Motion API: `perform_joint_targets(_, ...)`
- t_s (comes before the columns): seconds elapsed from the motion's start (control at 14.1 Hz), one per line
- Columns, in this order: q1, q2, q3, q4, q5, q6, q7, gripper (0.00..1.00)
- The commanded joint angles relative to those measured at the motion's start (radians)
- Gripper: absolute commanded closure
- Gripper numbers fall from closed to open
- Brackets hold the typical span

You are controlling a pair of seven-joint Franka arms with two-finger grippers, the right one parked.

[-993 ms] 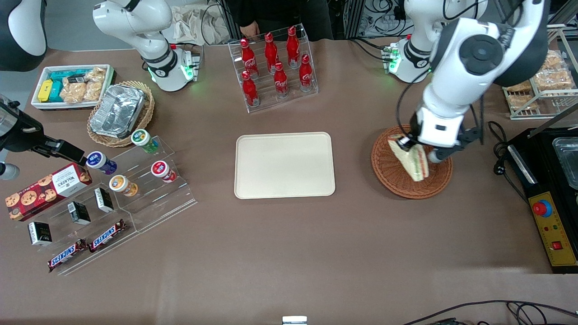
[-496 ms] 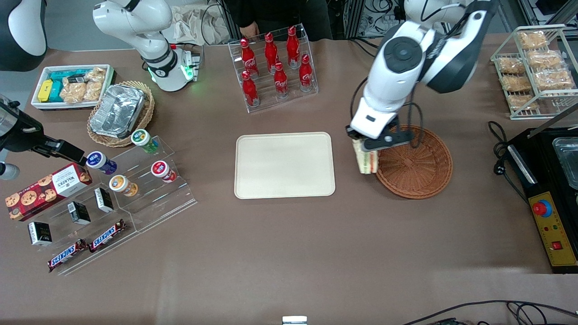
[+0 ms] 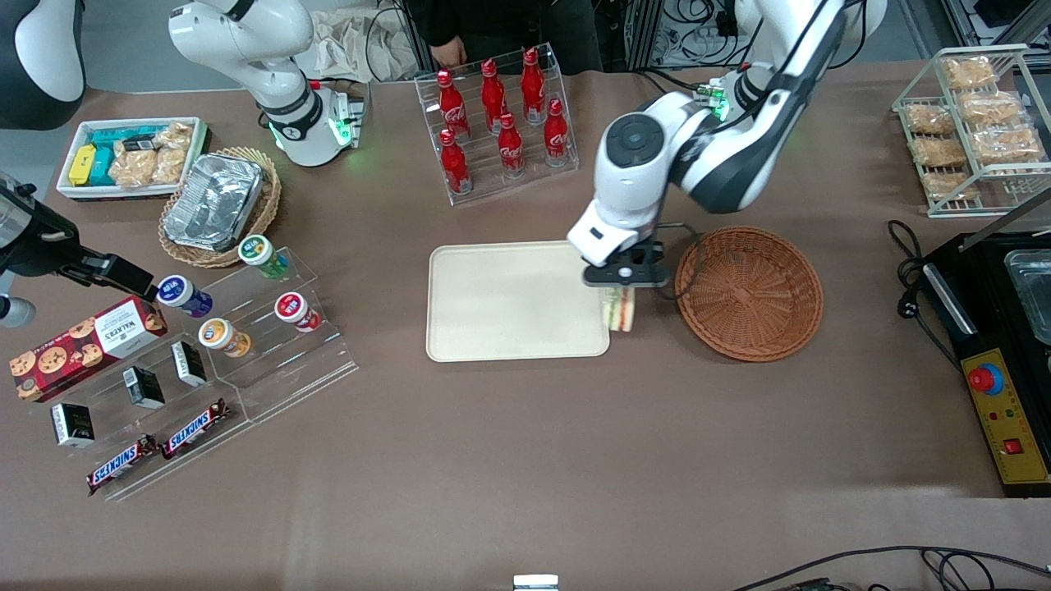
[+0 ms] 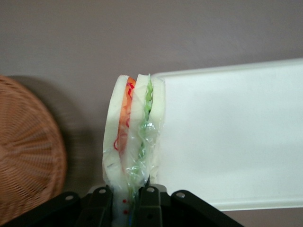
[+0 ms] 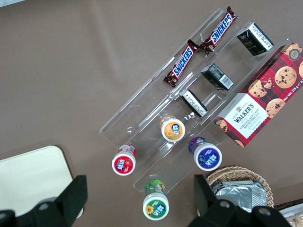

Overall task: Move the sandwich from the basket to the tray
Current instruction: 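Lift the sandwich out of the basket and carry it toward the tray, then lower the sandwich onto the cream tray and open the left gripper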

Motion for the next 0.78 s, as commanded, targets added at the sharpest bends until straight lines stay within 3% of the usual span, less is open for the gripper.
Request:
perform_joint_targets(0.0,-0.035,0.026,0.006,-0.06,0.049,0.118,-0.047,1.0)
perform_joint_targets(0.43,-0.077,0.178,0.006,-0.066,0.216,0.229,-0.311,1.0)
perform_joint_targets(0.71,-0.081,0.211,0.006,-0.066,0.247,0.24,-0.352,1.0)
